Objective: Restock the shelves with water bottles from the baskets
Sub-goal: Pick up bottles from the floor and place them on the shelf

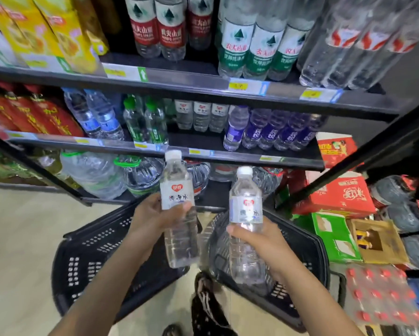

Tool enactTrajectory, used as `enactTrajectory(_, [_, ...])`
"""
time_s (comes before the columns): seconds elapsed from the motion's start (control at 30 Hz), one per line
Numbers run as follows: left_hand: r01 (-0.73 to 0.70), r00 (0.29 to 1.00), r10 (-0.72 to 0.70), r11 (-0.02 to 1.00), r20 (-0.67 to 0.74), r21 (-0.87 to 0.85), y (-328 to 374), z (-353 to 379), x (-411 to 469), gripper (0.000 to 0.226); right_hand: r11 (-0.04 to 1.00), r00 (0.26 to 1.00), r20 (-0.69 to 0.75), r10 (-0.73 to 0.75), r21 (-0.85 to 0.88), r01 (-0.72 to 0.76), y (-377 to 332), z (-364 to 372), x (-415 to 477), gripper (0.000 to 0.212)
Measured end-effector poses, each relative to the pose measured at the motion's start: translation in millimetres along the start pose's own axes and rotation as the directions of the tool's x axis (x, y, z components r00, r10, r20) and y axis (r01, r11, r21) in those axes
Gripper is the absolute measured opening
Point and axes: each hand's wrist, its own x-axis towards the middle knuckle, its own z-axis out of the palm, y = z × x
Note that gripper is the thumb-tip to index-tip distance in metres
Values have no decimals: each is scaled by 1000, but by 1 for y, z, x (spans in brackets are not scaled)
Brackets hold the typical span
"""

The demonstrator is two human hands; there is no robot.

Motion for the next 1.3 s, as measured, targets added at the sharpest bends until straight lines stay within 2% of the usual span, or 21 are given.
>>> enactTrajectory(0.1, [-17, 997, 20, 999, -80, 29, 4, 7, 59, 40, 999, 999, 32, -9, -53, 11, -25, 6, 56, 27])
enactTrajectory(0.2, [-43, 992, 53, 995, -114, 90, 4, 10, 112, 37, 993, 998, 37, -50, -101, 54, -41, 15, 113, 24])
enactTrajectory(0.33, [-115, 985, 124, 990, -116, 86, 5, 9, 169, 31, 987, 993, -20, -116, -116, 112, -48, 31, 183, 56])
enactTrajectory(0.4, [-165, 979, 176, 980, -102, 106, 7, 8, 192, 29, 983, 985, -35, -169, -86, 165, -49, 38, 210, 59])
enactTrajectory(0.47, [-230, 968, 239, 967, -80, 105, 10, 6, 213, 41, 970, 970, -40, -239, -52, 237, -50, 46, 235, 56])
enactTrajectory(0.53, [-295, 952, 302, 950, -60, 100, 14, 6, 230, 50, 943, 941, -68, -332, -11, 332, -52, 55, 260, 58])
enactTrajectory(0.63, [-427, 903, 429, 897, 4, 113, 16, 11, 255, 38, 885, 880, -105, -464, -23, 464, -61, 67, 291, 61])
enactTrajectory(0.8, [-545, 837, 547, 834, 3, 91, 9, 23, 294, 33, 808, 794, -157, -587, -45, 588, -71, 72, 327, 55])
enactTrajectory(0.97, [-579, 798, 594, 802, -97, 151, -1, 30, 324, 25, 785, 767, -181, -615, -55, 617, -70, 77, 364, 56])
enactTrajectory(1.1, [-565, 795, 579, 815, -180, 127, -14, 34, 348, 17, 791, 774, -166, -612, -102, 603, -64, 88, 387, 76])
enactTrajectory(1.2, [-577, 787, 591, 806, -176, 132, -29, 32, 358, 17, 804, 798, -111, -593, -132, 579, -53, 90, 396, 55])
enactTrajectory(1.3, [-616, 768, 635, 768, -82, 177, -39, 25, 362, 33, 821, 820, -52, -570, -88, 565, -45, 84, 396, 49])
